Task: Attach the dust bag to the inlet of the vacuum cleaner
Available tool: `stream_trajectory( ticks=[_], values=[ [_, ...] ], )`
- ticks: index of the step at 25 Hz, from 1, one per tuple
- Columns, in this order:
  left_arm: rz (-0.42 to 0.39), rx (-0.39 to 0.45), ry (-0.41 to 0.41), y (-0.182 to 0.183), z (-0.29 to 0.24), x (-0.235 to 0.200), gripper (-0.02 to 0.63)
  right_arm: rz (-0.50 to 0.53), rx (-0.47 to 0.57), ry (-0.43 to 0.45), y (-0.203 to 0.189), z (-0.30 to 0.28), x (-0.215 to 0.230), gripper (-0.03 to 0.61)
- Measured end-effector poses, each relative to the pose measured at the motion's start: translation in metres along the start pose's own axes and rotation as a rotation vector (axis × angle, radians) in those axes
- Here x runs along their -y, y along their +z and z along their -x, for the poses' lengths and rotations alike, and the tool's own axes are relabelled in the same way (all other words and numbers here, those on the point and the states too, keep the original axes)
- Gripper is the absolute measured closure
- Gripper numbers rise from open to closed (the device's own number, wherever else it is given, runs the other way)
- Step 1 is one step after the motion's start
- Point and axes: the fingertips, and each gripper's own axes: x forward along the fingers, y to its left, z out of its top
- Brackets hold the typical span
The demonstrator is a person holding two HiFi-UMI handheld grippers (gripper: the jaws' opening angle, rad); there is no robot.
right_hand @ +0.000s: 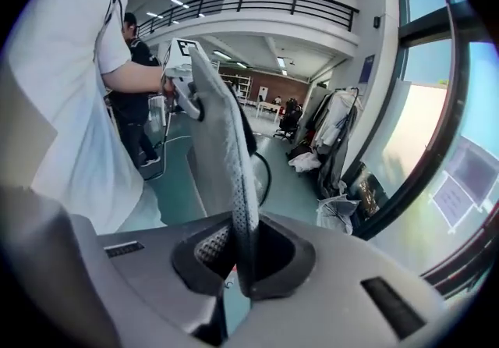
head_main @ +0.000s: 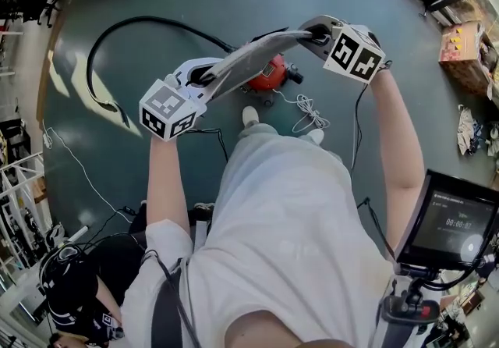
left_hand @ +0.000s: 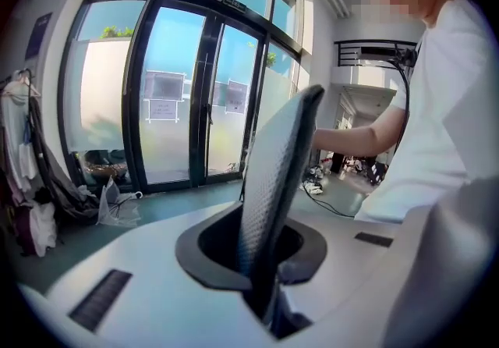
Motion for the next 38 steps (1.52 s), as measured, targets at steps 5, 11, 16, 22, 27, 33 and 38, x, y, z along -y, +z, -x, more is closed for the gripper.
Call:
stream_trajectory(
  ticks=[5,11,16,22,27,33,38],
  values=[
    [-0.069,-0.019,-0.009,-0.002,0.010,-0.001,0.379,0.026,-0.057,-0.014,0.003,0.024,0.013,0.559],
    [-0.151,-0.064,-0.088,-0.005,-0.038,0.027,0.310,0.020,-0.037,-0.032,0.026,0.039,0.019,0.558],
    [-0.076,-0.054,-0.148,-0.007,-0.074,0.055,0.340,0.013,-0.055,-0.038,0.020,0.044,0.020,0.558],
    [0.053,-0.130,-0.053,-0.033,-0.083,0.064,0.601,-0.044,-0.107,-0.022,-0.013,0.031,0.001,0.558],
    [0.198,-0.139,-0.106,-0.074,-0.129,0.109,0.601,-0.155,-0.078,0.015,-0.072,0.010,-0.024,0.558],
    [0.403,-0.139,-0.233,-0.180,-0.226,0.136,0.601,-0.337,-0.123,0.097,-0.201,-0.076,-0.063,0.558],
    [0.441,-0.197,-0.180,-0.246,-0.287,0.151,0.601,-0.415,-0.166,0.052,-0.289,-0.107,-0.093,0.558]
  ],
)
